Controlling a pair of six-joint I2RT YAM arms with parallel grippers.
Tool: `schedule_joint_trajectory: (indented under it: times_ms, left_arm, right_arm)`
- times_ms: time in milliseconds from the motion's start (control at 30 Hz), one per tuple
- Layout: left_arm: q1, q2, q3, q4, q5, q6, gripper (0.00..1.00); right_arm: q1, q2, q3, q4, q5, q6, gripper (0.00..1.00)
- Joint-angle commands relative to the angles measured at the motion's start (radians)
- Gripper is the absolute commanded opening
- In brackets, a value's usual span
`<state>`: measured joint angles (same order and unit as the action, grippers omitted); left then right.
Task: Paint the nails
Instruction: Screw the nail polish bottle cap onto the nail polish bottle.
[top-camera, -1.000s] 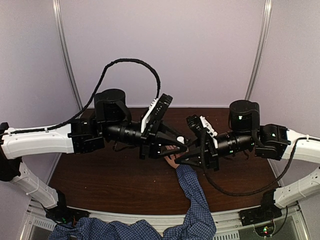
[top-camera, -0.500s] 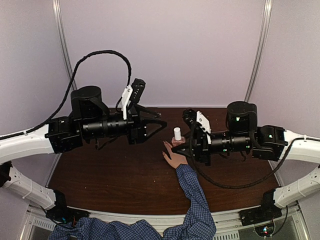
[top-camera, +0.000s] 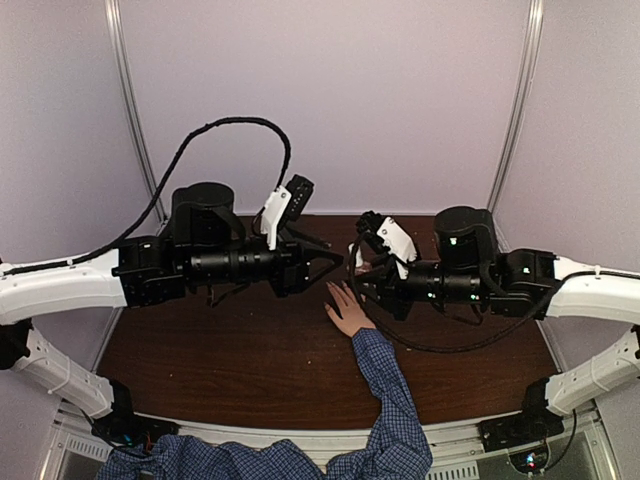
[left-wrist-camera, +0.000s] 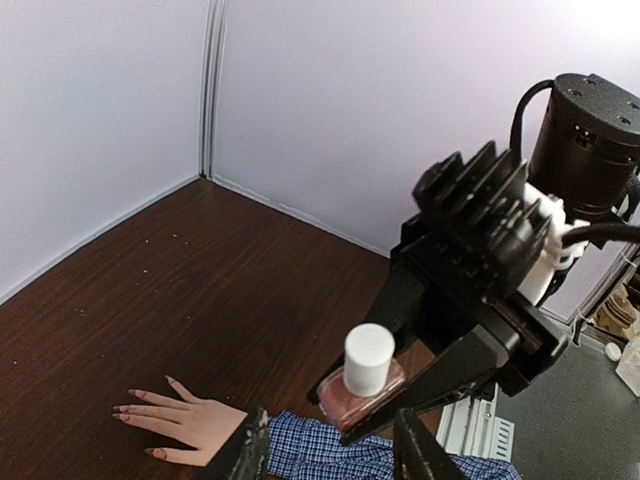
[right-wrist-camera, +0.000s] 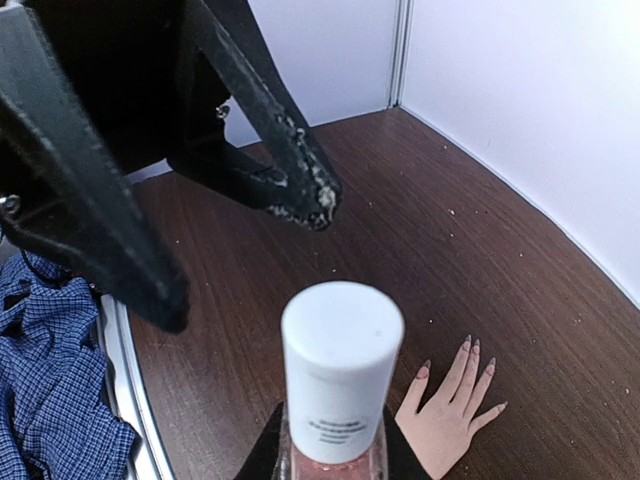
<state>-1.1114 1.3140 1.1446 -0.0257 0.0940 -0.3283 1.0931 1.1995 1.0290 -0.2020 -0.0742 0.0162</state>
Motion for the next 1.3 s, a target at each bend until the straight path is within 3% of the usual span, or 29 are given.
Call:
schedule_joint_trajectory:
  times_ms: [0, 367, 733, 967, 1267]
  left_arm:
    - [-0.015, 0.034, 0.056, 0.064, 0.017, -0.008, 0.43]
    - [-0.017, 0.120, 0.117, 0.078, 0.014, -0.030, 0.40]
    - [-0.015, 0.110, 0.070, 0.143, 0.088, -0.069, 0.09]
    - [-0.015, 0.083, 0.024, 0.190, 0.163, -0.067, 0.01]
    - [-0.015, 0.097, 0.038, 0.210, 0.454, 0.013, 0.00]
  right_arm:
    - [0.002, 0.019, 0.045, -0.020, 0.068, 0.035, 0.00]
    - [0.004, 0.047, 0.063, -0.015, 0.053, 0.030, 0.00]
    - [0.004, 0.024, 0.051, -0.005, 0.006, -0.003, 0.00]
    - [0.002, -0.018, 0.038, 0.041, -0.149, -0.079, 0.00]
    - [0.002, -0.054, 0.042, 0.087, -0.452, -0.120, 0.00]
